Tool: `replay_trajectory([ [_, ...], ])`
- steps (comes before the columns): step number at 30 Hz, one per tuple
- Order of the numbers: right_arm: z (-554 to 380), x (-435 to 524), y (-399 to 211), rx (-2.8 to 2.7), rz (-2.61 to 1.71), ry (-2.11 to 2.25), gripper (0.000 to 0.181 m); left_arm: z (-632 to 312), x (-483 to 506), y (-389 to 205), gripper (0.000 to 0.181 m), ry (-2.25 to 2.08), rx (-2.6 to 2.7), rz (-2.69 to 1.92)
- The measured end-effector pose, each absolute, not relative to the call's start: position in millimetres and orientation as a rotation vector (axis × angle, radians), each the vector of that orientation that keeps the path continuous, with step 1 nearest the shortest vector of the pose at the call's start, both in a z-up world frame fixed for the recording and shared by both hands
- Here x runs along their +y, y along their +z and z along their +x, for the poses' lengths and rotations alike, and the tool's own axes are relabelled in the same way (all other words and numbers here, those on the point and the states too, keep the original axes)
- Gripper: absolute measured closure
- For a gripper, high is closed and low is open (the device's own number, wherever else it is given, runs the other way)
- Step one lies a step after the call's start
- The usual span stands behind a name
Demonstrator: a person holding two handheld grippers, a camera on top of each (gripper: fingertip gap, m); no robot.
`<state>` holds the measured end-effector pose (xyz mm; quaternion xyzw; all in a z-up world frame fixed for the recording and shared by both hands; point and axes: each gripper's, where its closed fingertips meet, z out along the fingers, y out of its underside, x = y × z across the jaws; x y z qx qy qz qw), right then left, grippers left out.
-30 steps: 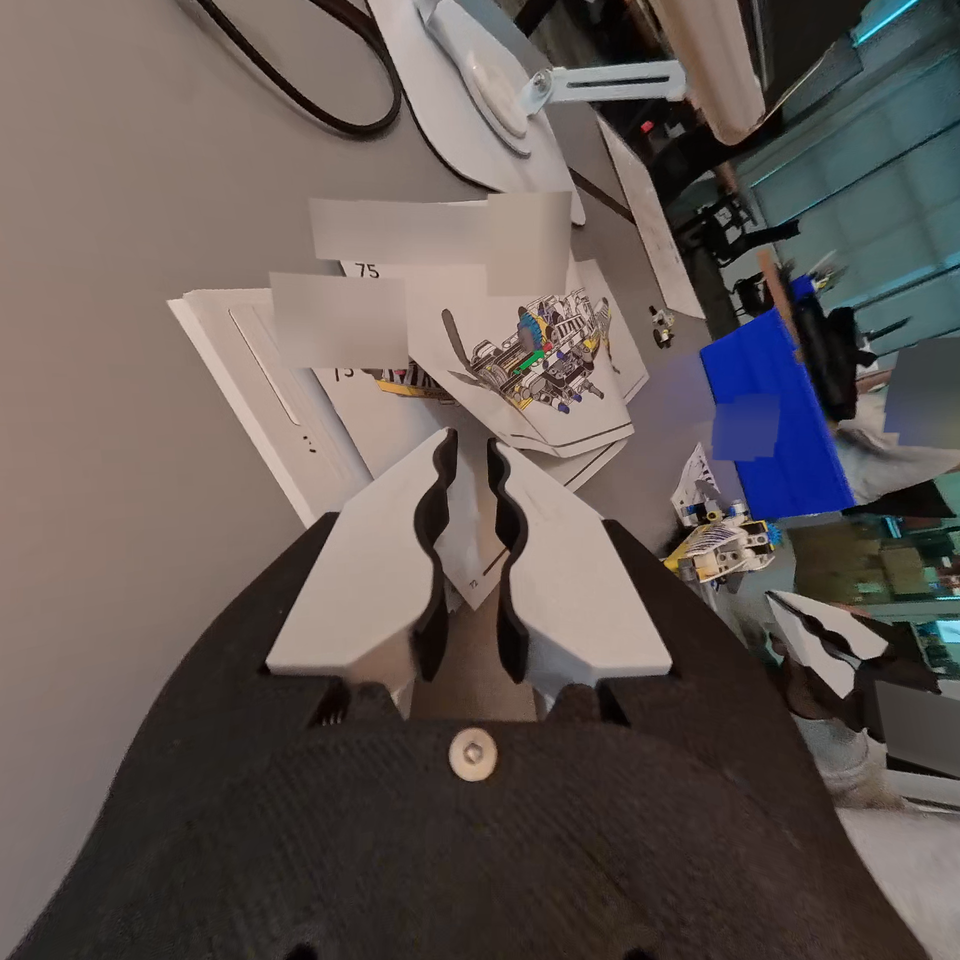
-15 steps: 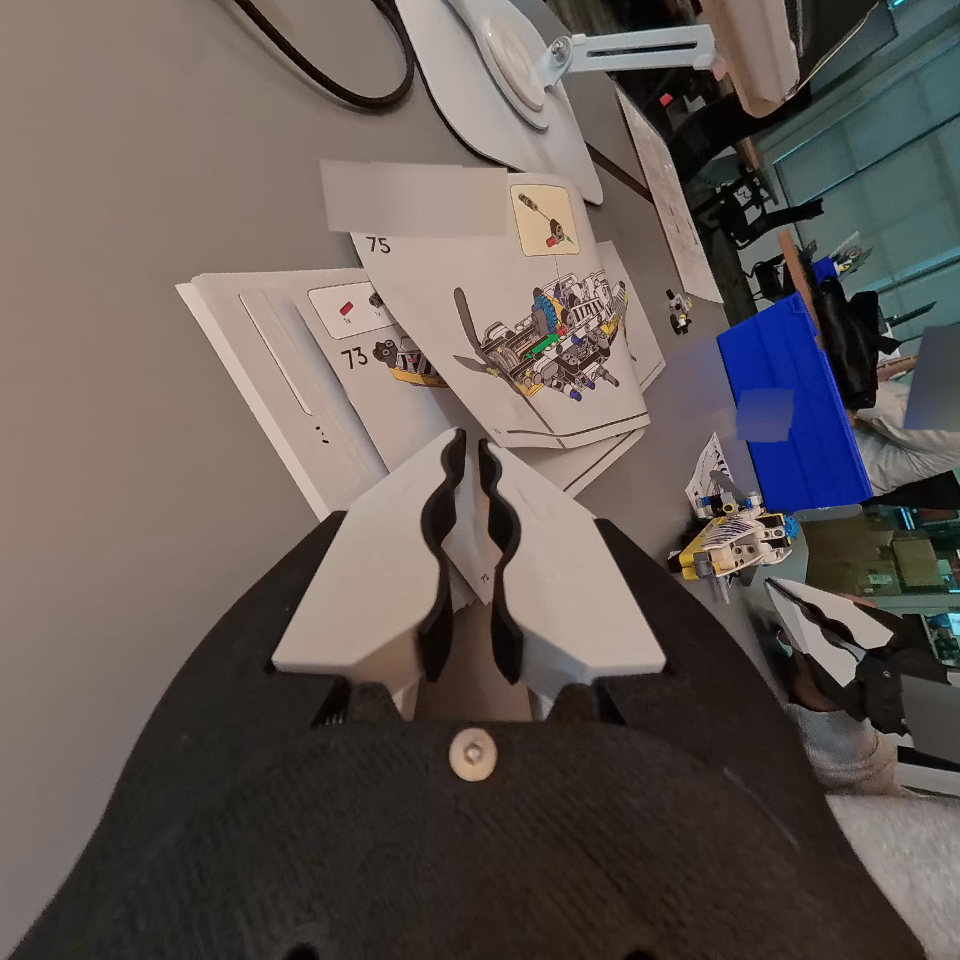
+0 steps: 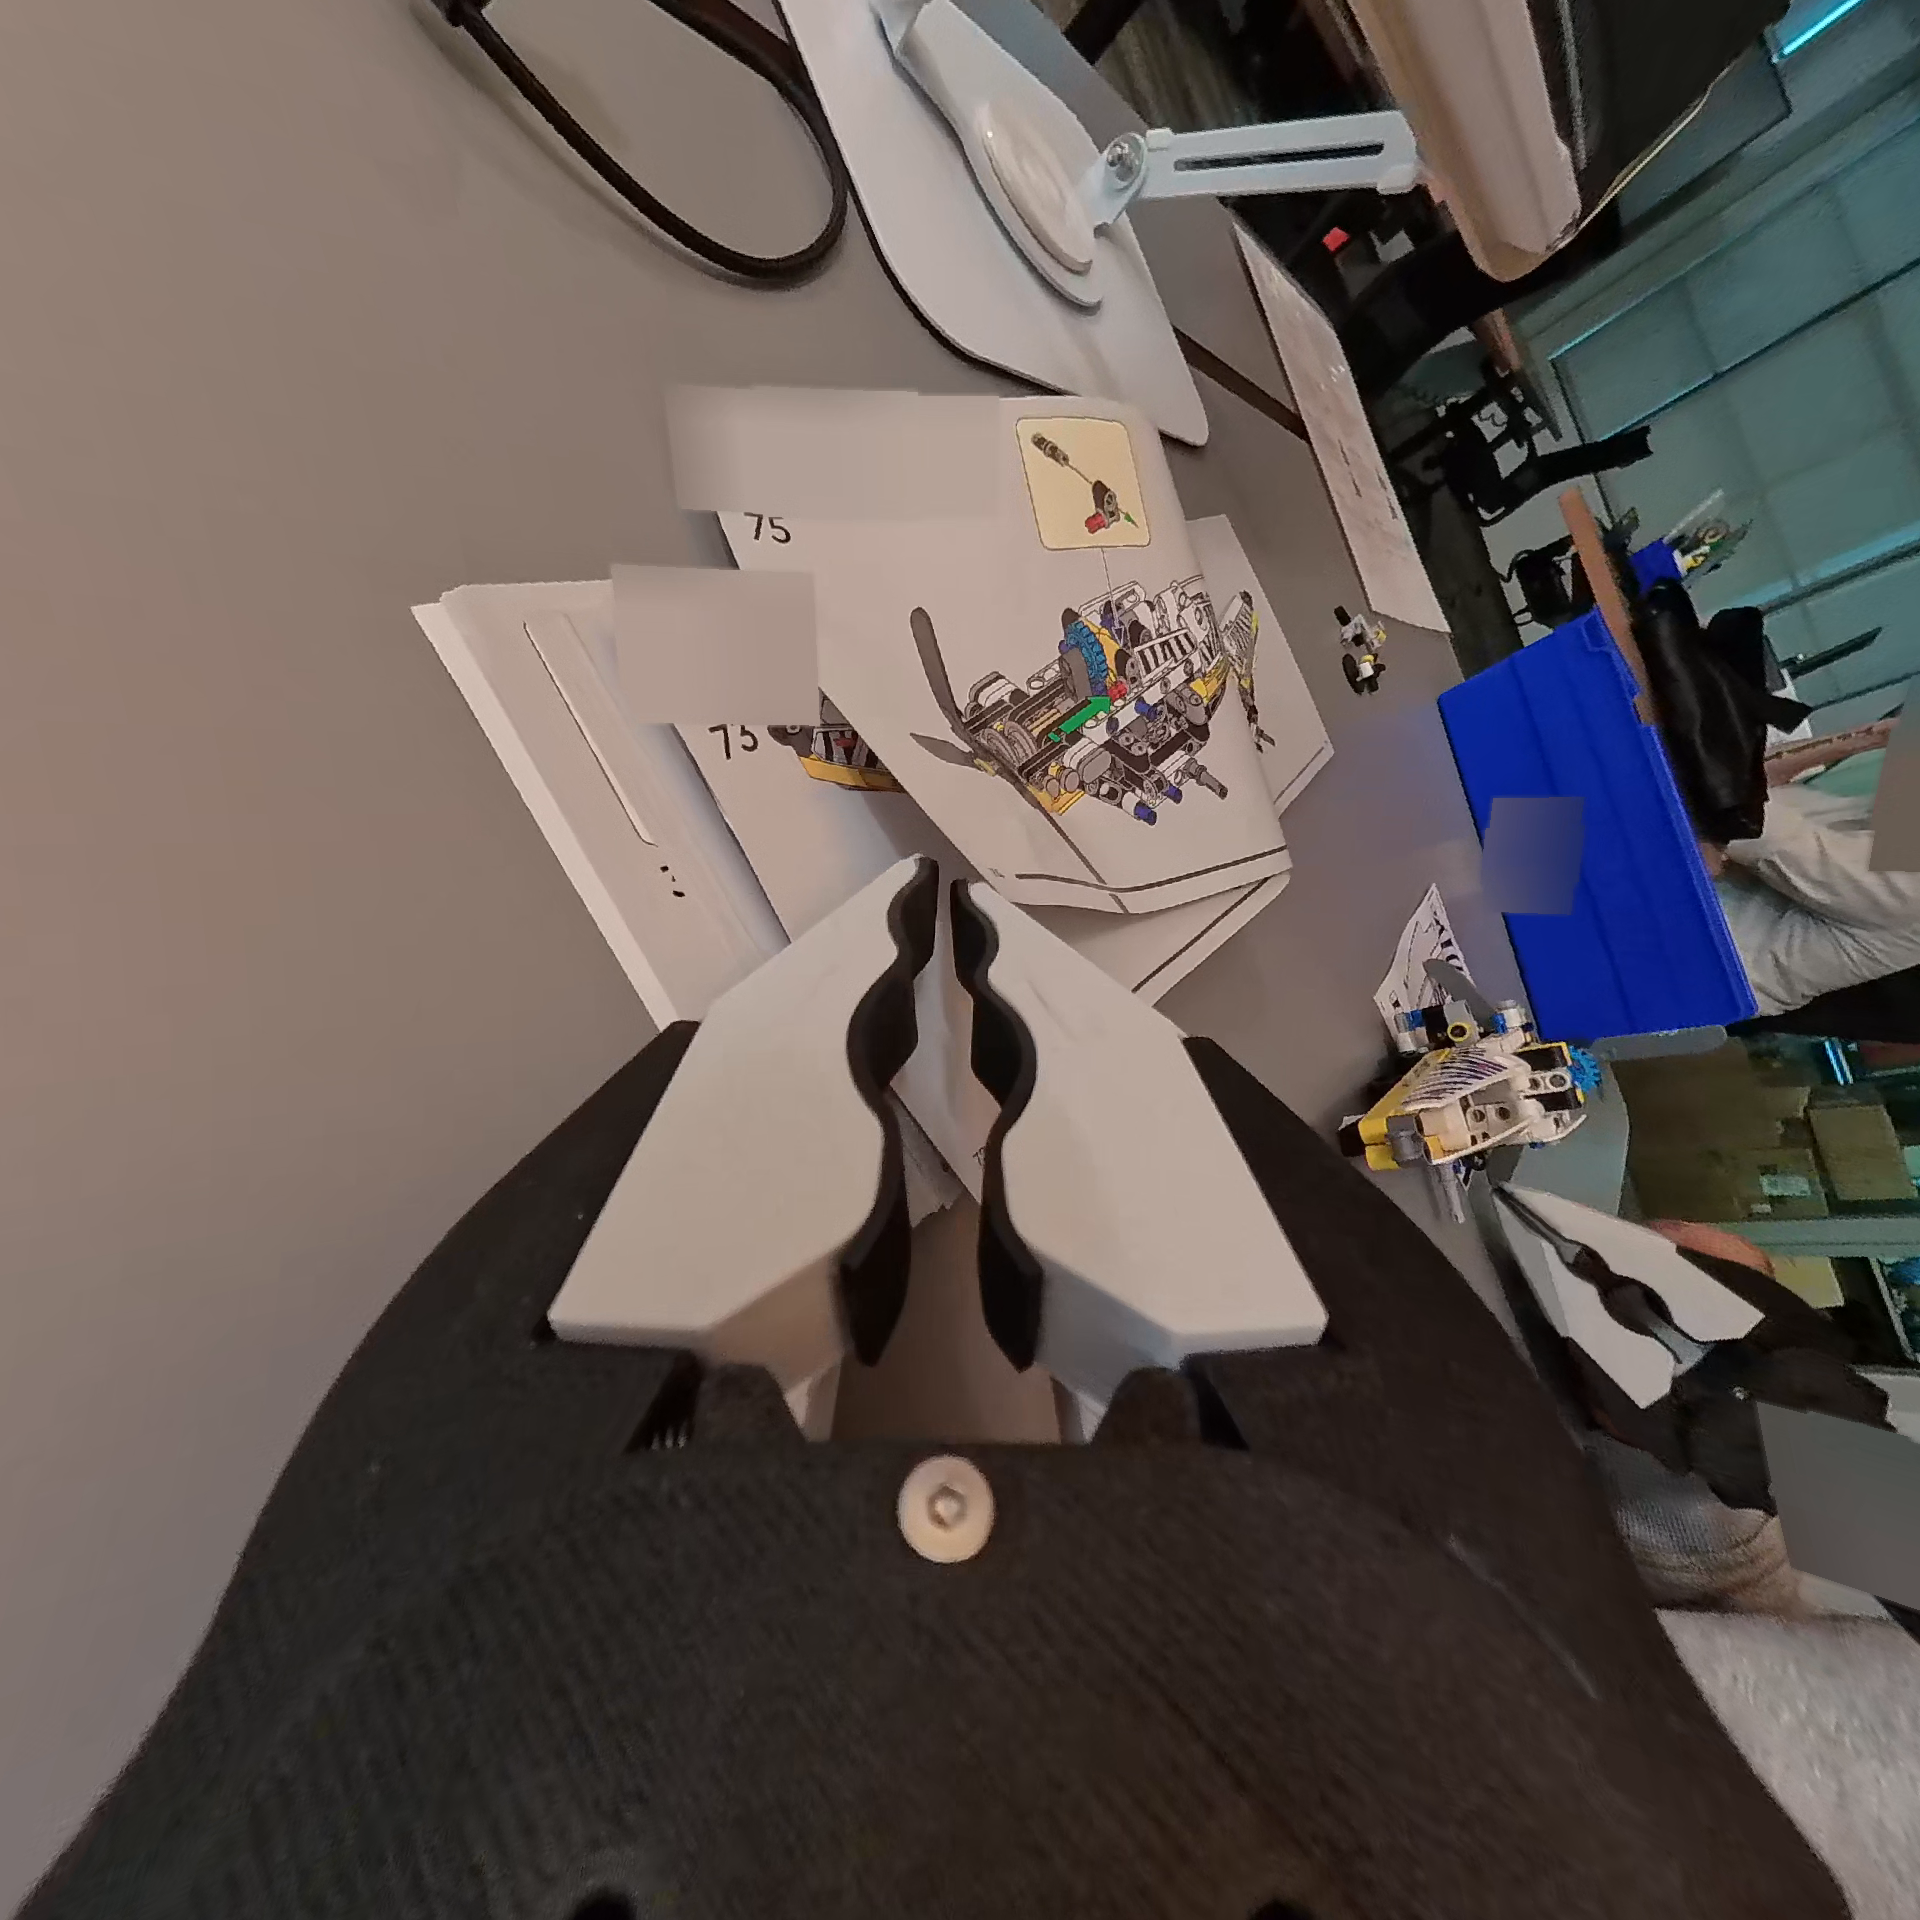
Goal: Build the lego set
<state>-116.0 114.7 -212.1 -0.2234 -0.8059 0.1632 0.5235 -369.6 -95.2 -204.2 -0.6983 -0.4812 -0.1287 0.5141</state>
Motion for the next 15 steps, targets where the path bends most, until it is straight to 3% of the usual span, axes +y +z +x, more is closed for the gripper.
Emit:
replay_trajectory([
  [15,-116.2,113.3,-217.9,-1.945,-0.494,0.327,0.181,-370.5,-95.2,-207.2,0.179,-0.327,-1.164,-1.673],
])
